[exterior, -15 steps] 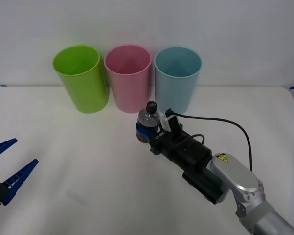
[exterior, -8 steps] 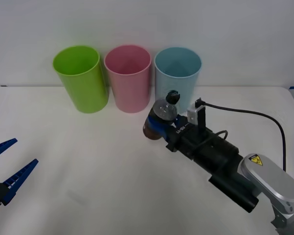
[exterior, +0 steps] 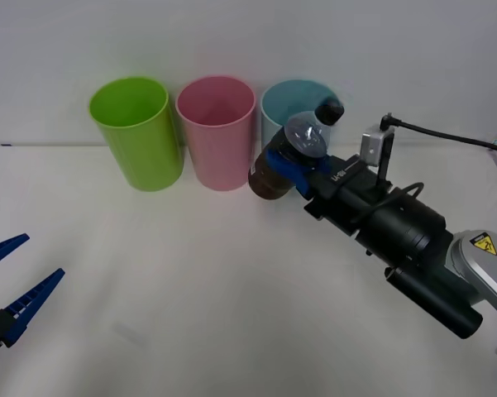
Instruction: Grasp the object on the table and drop it into the matching bin: aluminum can to the light blue bin, PET bottle to the pink bin.
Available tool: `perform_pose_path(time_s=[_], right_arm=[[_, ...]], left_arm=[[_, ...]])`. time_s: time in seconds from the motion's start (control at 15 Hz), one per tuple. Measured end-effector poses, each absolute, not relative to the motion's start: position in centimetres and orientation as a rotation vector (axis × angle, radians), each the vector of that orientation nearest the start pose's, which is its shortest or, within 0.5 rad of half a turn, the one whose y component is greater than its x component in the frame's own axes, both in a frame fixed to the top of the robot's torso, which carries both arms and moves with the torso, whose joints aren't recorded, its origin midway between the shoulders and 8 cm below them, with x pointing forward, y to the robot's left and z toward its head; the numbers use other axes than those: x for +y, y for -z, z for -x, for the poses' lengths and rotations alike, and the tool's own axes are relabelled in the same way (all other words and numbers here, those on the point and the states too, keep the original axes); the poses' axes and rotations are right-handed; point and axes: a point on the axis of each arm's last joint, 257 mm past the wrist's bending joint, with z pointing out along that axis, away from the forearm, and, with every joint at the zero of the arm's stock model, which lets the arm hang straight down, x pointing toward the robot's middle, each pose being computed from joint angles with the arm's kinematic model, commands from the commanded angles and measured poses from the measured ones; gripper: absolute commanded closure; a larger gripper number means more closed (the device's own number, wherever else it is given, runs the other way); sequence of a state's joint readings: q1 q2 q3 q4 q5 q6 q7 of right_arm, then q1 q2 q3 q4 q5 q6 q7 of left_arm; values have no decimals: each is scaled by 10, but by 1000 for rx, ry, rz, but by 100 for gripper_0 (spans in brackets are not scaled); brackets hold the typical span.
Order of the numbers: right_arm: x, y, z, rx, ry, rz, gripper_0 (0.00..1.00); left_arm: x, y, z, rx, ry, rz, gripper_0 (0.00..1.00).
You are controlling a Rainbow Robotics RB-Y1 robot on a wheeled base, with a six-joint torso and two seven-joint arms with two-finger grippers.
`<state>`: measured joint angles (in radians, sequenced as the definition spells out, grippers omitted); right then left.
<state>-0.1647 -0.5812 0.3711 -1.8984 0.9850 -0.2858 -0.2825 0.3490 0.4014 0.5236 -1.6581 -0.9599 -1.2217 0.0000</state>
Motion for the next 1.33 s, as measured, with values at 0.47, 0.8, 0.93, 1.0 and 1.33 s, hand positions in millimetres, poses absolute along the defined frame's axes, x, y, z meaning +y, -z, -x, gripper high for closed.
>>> perform_pose_path(time_s=[0.47, 0.8, 0.93, 1.0, 1.33], right_arm=[[-38, -1, -499, 1251, -854, 523, 100], [-17, -22, -545, 1255, -851, 526, 100], [-8, -27, -567, 1264, -836, 525, 100], [-3, -28, -576, 1269, -828, 522, 100], [27, -28, -624, 1311, -784, 503, 100]], left_arm=[[330, 169, -342, 1441, 567, -465, 0], [330, 169, -342, 1441, 567, -465, 0], [330, 169, -342, 1441, 567, -465, 0], [330, 169, -342, 1441, 567, -465, 0], [330, 169, -342, 1441, 567, -465, 0]])
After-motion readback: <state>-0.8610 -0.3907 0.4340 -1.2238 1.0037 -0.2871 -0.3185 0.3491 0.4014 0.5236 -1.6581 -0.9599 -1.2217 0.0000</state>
